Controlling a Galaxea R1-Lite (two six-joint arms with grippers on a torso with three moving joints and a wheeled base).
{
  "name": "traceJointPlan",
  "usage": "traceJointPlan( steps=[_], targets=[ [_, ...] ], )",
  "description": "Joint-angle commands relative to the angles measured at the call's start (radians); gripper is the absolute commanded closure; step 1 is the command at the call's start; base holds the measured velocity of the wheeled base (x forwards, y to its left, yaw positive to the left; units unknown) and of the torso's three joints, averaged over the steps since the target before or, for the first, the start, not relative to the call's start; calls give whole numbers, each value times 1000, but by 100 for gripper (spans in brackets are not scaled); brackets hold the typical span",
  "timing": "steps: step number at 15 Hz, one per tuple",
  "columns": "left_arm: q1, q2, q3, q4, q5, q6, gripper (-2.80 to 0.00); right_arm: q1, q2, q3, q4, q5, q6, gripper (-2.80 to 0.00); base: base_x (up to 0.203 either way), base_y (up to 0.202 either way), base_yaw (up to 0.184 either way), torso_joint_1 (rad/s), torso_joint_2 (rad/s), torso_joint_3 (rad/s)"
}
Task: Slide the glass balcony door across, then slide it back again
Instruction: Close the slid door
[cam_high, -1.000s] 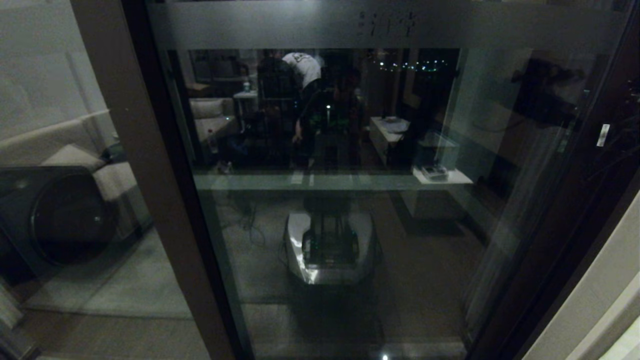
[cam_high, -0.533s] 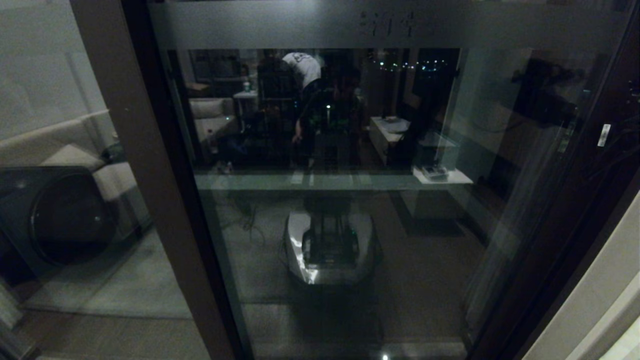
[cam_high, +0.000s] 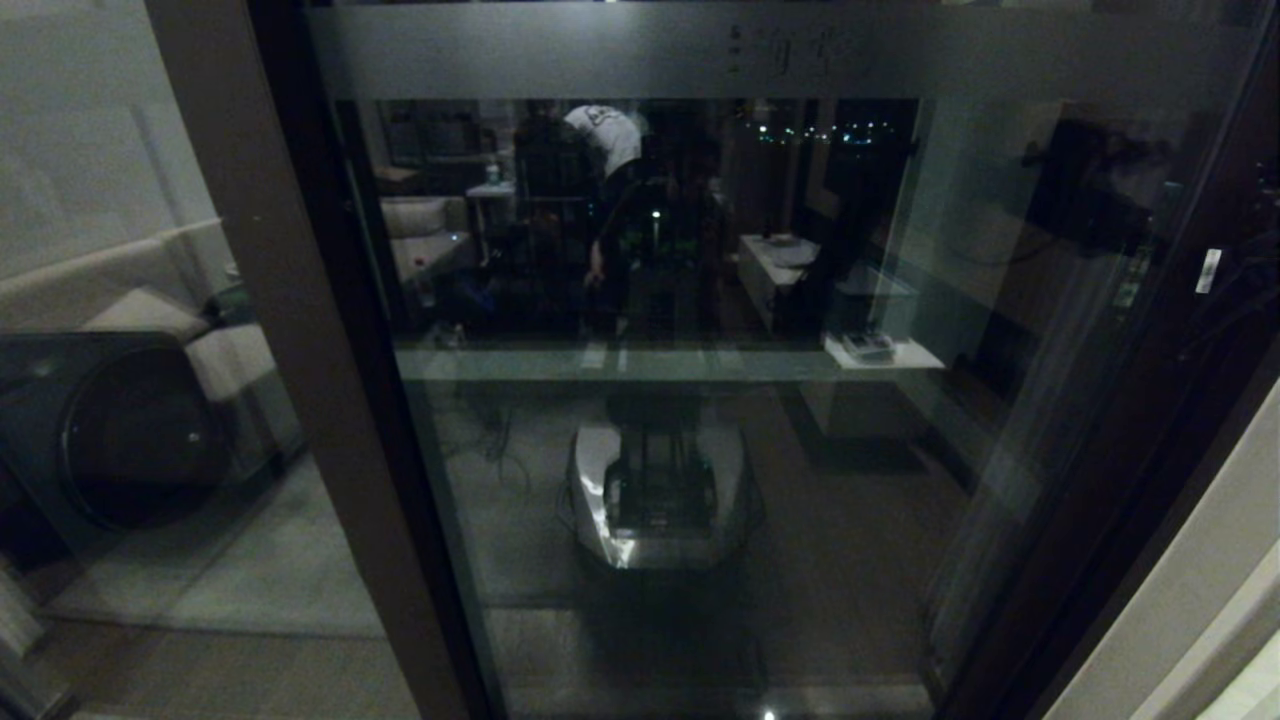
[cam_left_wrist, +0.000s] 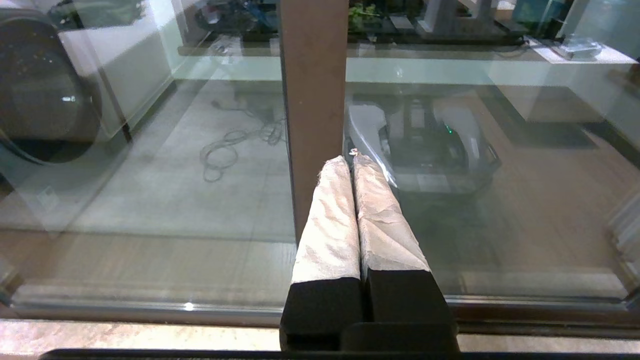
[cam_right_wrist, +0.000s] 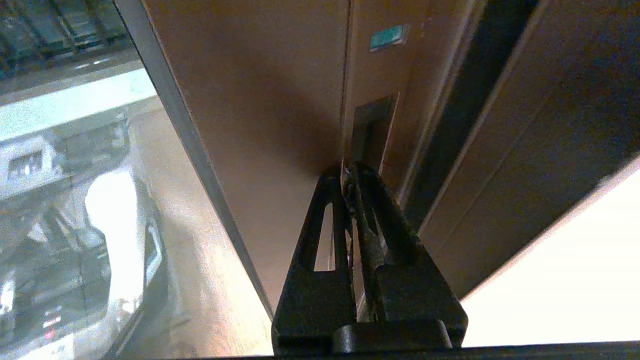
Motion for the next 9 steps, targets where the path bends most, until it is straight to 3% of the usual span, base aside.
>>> traceJointPlan(
  steps=[1,6,9],
  targets=[
    [0,0,0,0,0,0,0,-1,12,-1,-9,-2,0,0,0,0,0,0,0,0],
    [0,0,0,0,0,0,0,1,-25,36,-7,2,-2,0,0,0,0,0,0,0],
    [0,0,1,0,0,0,0,0,-201,150,8,55,-14,0,0,0,0,0,0,0]
  ],
)
